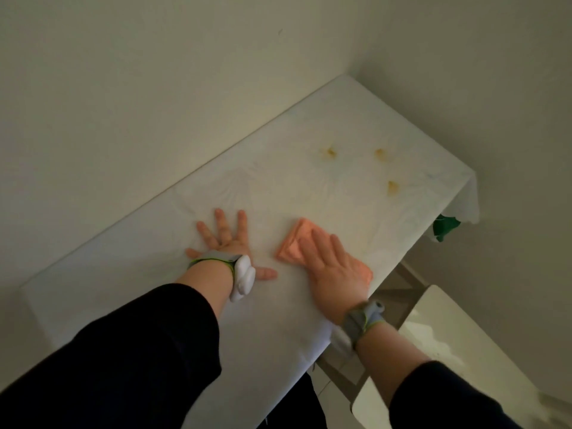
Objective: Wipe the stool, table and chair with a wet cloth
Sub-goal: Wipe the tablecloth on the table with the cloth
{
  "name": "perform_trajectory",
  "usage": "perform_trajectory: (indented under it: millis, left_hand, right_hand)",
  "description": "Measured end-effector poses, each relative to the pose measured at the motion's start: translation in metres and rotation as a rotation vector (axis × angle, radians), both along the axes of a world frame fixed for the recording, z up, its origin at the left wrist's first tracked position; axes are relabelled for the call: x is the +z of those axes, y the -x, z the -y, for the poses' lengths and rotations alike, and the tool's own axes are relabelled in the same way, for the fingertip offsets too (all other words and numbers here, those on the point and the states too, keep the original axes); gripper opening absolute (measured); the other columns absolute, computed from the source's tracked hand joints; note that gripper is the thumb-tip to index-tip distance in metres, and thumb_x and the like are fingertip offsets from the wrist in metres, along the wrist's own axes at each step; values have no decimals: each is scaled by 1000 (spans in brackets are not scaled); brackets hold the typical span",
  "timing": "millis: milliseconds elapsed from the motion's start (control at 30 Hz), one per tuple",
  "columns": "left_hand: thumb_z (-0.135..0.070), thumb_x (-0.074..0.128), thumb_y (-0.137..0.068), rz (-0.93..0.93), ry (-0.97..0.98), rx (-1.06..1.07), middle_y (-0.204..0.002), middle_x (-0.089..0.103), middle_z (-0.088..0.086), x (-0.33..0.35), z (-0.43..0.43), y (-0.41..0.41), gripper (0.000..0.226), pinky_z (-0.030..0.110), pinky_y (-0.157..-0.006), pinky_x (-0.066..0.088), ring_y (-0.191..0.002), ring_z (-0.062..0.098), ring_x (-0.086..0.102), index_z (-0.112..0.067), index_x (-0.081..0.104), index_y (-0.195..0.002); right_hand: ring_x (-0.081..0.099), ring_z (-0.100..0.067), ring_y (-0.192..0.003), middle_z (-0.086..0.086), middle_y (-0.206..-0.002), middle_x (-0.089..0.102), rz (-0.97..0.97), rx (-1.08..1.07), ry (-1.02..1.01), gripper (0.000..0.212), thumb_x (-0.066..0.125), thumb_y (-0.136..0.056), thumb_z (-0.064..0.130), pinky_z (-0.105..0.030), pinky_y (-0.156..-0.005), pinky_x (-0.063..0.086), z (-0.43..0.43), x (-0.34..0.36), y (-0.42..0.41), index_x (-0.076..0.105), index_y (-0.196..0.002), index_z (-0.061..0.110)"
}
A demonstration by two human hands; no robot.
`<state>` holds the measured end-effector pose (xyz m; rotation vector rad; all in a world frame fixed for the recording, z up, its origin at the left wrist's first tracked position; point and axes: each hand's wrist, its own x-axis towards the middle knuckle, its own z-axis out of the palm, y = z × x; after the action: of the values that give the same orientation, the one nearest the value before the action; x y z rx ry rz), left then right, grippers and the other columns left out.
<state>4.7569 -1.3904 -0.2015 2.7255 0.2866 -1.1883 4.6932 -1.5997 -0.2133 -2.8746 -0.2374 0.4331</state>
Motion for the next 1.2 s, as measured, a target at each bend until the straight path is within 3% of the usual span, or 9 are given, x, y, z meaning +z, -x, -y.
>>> perform_trajectory:
  millis: [100, 167, 233, 433, 633, 833, 1000, 1067, 1200]
  left_hand:
    - [-85, 65, -38, -1, -2, -2, -139, -52, 5, 1, -3, 0, 150, 78, -98, 8, -133, 47, -34, -39, -45, -128]
    - [-85, 66, -38, 13, -1, 4, -140, -51, 4, 0, -2, 1, 149, 77, -98, 7, -133, 47, -35, -40, -44, -129]
    - [-85, 65, -39, 24, 4, 18, -141, -50, 2, -1, -3, 0, 147, 77, -98, 7, -133, 45, -35, -41, -42, -130]
    - [-90, 40, -59, 224, 23, 149, -153, -31, 2, -1, 18, 7, 117, 66, -108, -2, -139, 38, -28, -38, -23, -143]
    - [-83, 56, -56, 197, 139, -64, -153, -33, 4, 5, 90, -6, 127, 65, -109, -3, -139, 38, -30, -37, -22, -144]
    - [-84, 63, -46, 63, 60, -154, -146, -44, 8, 3, 114, -26, 142, 71, -104, -2, -135, 43, -33, -35, -35, -138]
    - [-84, 63, -46, 2, 36, -149, -141, -49, 8, -1, 115, -29, 143, 71, -103, -5, -133, 44, -36, -36, -40, -133]
    - [-83, 63, -47, 4, 31, -145, -141, -50, 8, -4, 115, -29, 143, 71, -103, -6, -132, 44, -38, -36, -41, -133]
    - [-81, 66, -45, 19, 24, -137, -139, -52, 6, -8, 114, -27, 144, 71, -103, -8, -131, 43, -39, -38, -41, -131]
  right_hand:
    - [0, -23, -147, 16, -158, -7, -19, -265, 108, 54, 22, -99, 36, -42, -114, 17, 48, 6, -41, -4, -145, 47]
    - [-5, -23, -147, 17, -157, -11, -64, -361, 89, 60, 28, -98, 32, -43, -116, 11, 60, 9, -55, -5, -145, 46]
    - [-7, -26, -146, 14, -158, -13, -81, -368, 79, 64, 30, -96, 23, -43, -117, 7, 53, 9, -59, -3, -147, 43]
    - [-10, -27, -146, 11, -158, -15, -120, -360, 49, 58, 23, -98, 25, -42, -117, 3, 55, 18, -59, -2, -148, 40]
    - [-13, -25, -146, 11, -158, -17, -145, -298, 4, 58, 25, -99, 28, -40, -117, 1, 58, 18, -58, -3, -148, 40]
    - [-14, -23, -145, 12, -157, -17, -94, -150, -37, 56, 23, -99, 37, -36, -116, -2, 74, 7, -58, -4, -148, 40]
    - [3, -24, -147, 12, -159, 0, 6, 263, 44, 52, 28, -99, 40, -40, -119, 16, 122, 6, -79, 10, -148, 40]
    - [2, -21, -147, 15, -159, 0, 0, 148, 54, 52, 27, -99, 41, -37, -119, 14, 142, 6, -99, 8, -147, 43]
    - [-2, -24, -147, 10, -159, -5, -14, -308, 33, 55, 24, -99, 31, -43, -116, 16, 125, 8, -123, 4, -149, 37]
